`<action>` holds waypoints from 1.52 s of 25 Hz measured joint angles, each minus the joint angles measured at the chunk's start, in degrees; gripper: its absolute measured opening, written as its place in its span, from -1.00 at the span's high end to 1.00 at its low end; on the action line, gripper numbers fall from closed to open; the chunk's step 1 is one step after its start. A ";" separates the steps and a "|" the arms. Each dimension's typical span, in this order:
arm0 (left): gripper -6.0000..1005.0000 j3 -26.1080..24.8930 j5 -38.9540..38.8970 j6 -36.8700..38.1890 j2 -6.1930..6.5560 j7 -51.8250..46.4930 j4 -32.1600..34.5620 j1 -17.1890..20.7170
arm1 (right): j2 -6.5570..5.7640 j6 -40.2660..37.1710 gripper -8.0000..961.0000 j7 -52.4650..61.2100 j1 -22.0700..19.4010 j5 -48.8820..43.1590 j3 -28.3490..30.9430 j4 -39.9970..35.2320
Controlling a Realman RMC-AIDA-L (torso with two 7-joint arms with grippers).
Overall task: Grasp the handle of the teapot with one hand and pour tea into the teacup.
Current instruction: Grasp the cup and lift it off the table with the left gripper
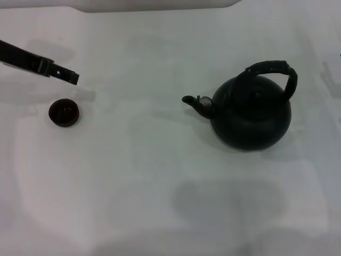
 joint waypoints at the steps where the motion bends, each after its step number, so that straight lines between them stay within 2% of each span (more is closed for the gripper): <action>1: -0.76 0.05 0.61 0.01 -0.21 -0.05 -0.02 -0.12 | 0.00 0.03 -0.77 0.00 0.00 0.01 0.00 0.00; 10: -0.76 0.33 6.00 1.53 -2.82 -0.04 -0.15 -0.72 | -0.01 0.15 -0.76 -0.02 -0.02 0.12 0.00 0.00; 21: -0.76 0.30 7.49 2.11 -3.23 -0.17 -0.33 -0.72 | 0.08 0.15 -0.76 -0.02 -0.28 0.11 0.00 0.00; 38: -0.75 0.24 11.41 2.53 -5.06 -0.23 -0.57 -0.74 | 0.09 0.10 -0.75 -0.02 -0.49 -0.01 0.00 0.00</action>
